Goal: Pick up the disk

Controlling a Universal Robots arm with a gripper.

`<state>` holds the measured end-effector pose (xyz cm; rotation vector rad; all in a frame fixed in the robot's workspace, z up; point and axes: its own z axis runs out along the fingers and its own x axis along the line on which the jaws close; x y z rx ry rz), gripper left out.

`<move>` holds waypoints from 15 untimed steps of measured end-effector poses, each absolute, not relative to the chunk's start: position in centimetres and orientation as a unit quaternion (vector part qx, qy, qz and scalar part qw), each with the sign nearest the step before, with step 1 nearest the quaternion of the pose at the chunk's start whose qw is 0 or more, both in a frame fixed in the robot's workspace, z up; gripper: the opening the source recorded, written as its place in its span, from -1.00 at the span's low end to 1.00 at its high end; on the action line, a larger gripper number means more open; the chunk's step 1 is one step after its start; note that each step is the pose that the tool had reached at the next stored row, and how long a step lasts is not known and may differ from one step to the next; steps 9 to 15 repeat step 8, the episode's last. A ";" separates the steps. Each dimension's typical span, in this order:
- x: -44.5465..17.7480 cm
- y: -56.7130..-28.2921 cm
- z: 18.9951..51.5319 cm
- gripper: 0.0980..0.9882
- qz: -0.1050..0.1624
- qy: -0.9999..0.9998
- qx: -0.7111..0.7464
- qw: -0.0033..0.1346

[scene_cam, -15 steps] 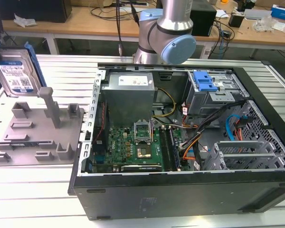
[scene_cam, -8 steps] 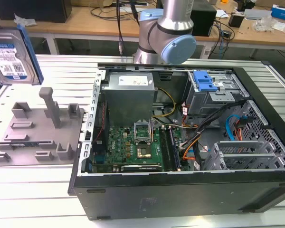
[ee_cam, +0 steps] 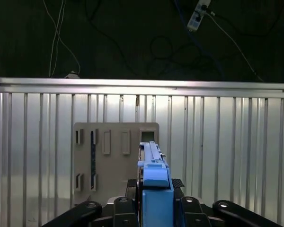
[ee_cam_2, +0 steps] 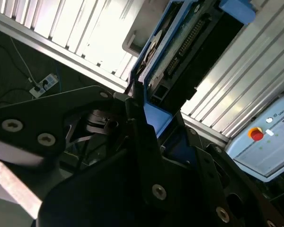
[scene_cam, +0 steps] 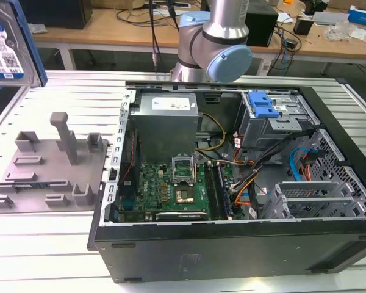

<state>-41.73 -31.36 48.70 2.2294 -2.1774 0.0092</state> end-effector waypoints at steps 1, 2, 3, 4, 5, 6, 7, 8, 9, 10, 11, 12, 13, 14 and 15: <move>-41.7 -31.4 48.8 -0.39 0.003 -0.699 0.715 0.013; -41.7 -31.4 48.8 -0.39 0.003 -0.699 0.715 0.013; -41.7 -31.4 48.8 -0.39 0.004 -0.699 0.715 0.013; -41.7 -31.4 48.8 -0.39 0.004 -0.699 0.715 0.014; -41.7 -31.4 48.8 -0.39 0.004 -0.699 0.715 0.014; -41.7 -31.4 48.8 -0.39 0.004 -0.699 0.715 0.014; -41.7 -31.4 48.8 -0.39 0.004 -0.699 0.715 0.014; -41.7 -31.4 48.8 -0.39 0.004 -0.699 0.715 0.014; -41.7 -31.4 48.8 -0.39 0.004 -0.699 0.715 0.014; -41.7 -31.4 48.8 -0.39 0.004 -0.699 0.715 0.014; -41.7 -31.4 48.8 -0.39 0.004 -0.699 0.715 0.014; -41.7 -31.4 48.8 -0.39 0.004 -0.699 0.715 0.014; -41.7 -31.4 48.8 -0.39 0.004 -0.699 0.715 0.014; -41.7 -31.4 48.8 -0.39 0.004 -0.699 0.715 0.014; -41.7 -31.4 48.8 -0.39 0.004 -0.699 0.715 0.014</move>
